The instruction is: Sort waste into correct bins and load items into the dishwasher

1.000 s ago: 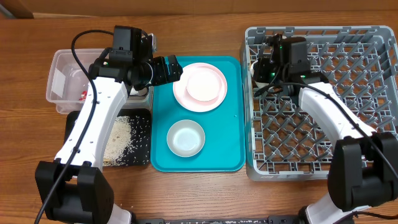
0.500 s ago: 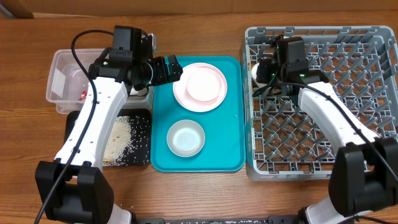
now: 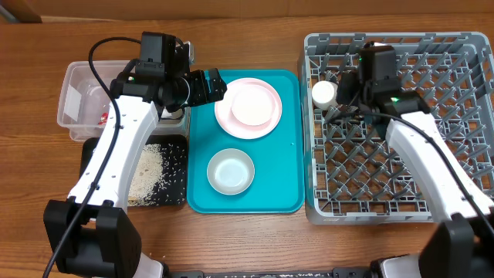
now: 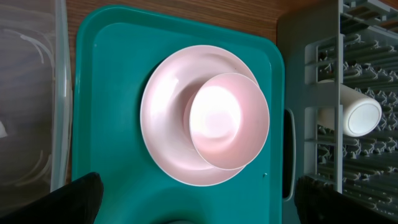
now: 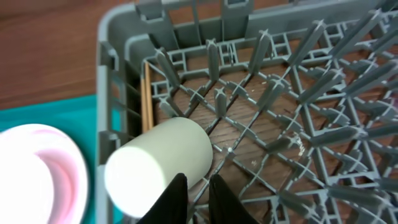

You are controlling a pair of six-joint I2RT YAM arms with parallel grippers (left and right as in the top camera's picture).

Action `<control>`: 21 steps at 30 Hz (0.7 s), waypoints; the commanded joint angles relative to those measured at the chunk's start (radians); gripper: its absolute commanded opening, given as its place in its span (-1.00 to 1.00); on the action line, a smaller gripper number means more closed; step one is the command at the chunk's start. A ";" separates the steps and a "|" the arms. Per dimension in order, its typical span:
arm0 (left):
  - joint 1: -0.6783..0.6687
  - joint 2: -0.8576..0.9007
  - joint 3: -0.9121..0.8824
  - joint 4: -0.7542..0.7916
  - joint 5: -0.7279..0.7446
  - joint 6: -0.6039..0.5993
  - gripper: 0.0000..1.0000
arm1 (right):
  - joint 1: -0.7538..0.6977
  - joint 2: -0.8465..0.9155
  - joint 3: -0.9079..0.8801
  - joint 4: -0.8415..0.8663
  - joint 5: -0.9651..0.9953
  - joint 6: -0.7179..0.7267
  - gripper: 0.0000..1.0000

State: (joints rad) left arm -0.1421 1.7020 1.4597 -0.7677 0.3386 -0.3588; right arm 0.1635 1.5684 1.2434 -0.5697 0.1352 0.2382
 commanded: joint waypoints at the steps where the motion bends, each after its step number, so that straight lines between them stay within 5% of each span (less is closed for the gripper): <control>1: -0.002 -0.007 0.018 0.001 -0.010 0.019 1.00 | -0.002 -0.109 0.000 -0.009 -0.090 0.001 -0.68; 10: -0.002 -0.007 0.018 0.001 -0.010 0.019 1.00 | 0.000 -0.211 0.000 -0.052 -0.583 0.001 -0.48; 21: -0.002 -0.007 0.018 0.001 -0.010 0.019 1.00 | 0.161 -0.148 -0.013 -0.159 -0.507 0.001 -0.04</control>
State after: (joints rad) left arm -0.1425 1.7020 1.4597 -0.7681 0.3359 -0.3588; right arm 0.2558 1.3819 1.2415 -0.7273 -0.4332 0.2394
